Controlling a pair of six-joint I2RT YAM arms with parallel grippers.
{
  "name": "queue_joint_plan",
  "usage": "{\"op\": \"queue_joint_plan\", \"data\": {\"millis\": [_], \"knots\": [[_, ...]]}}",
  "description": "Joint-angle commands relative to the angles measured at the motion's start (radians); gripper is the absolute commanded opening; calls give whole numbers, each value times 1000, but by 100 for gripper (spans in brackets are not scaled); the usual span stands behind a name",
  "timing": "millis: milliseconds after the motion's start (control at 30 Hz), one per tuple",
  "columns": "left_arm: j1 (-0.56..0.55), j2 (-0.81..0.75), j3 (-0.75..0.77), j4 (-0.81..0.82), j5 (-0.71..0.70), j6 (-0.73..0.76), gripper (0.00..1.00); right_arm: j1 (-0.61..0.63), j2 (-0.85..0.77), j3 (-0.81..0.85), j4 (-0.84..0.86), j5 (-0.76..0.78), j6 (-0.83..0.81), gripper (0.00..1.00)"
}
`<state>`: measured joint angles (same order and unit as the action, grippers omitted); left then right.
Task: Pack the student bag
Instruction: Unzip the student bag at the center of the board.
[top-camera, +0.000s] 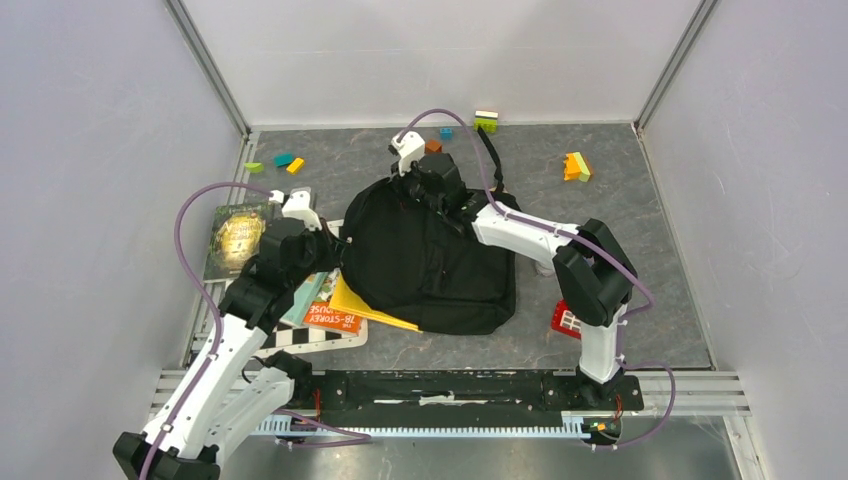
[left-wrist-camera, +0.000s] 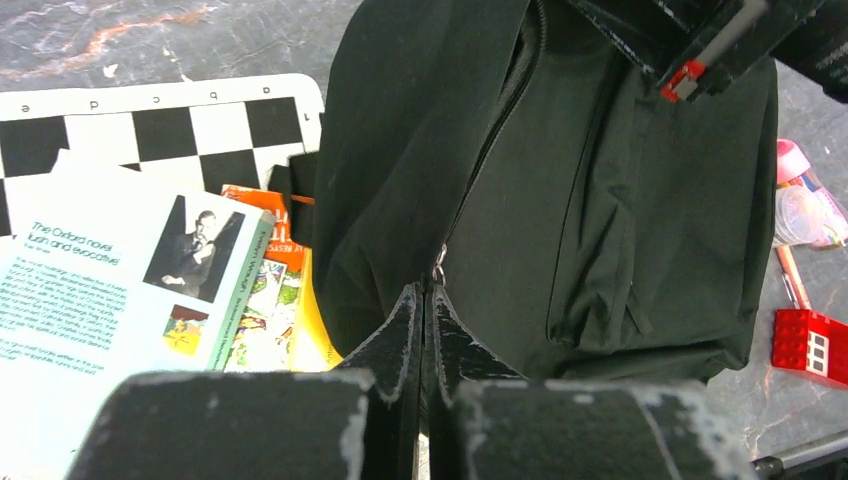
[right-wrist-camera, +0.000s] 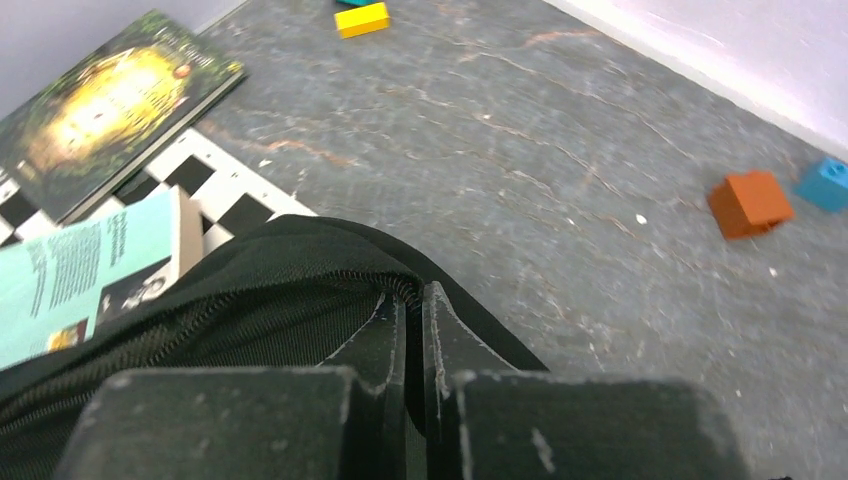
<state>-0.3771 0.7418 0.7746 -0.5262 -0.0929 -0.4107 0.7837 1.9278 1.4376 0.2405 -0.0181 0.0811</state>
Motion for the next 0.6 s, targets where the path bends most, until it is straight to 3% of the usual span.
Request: {"op": "queue_joint_plan", "data": {"millis": [0, 133, 167, 300, 367, 433, 567], "knots": [[-1, -9, -38, 59, 110, -7, 2, -27, -76, -4, 45, 219, 142, 0], [-2, -11, -77, 89, 194, -27, 2, -29, -99, -24, 72, 233, 163, 0], [-2, -12, -78, 88, 185, -24, 2, -29, -107, -32, 73, 228, 160, 4], [-1, -12, -74, 76, 100, -6, 2, -32, -175, -93, 76, 163, 115, 57], [-1, 5, -70, 74, 58, -18, 2, -32, -225, -136, 64, 160, 112, 69], [0, 33, -69, 81, 57, -23, 2, -33, -282, -187, 50, 173, 144, 74], [0, 66, -73, 80, 66, -43, 2, -29, -365, -306, 51, 132, 288, 75]]}}
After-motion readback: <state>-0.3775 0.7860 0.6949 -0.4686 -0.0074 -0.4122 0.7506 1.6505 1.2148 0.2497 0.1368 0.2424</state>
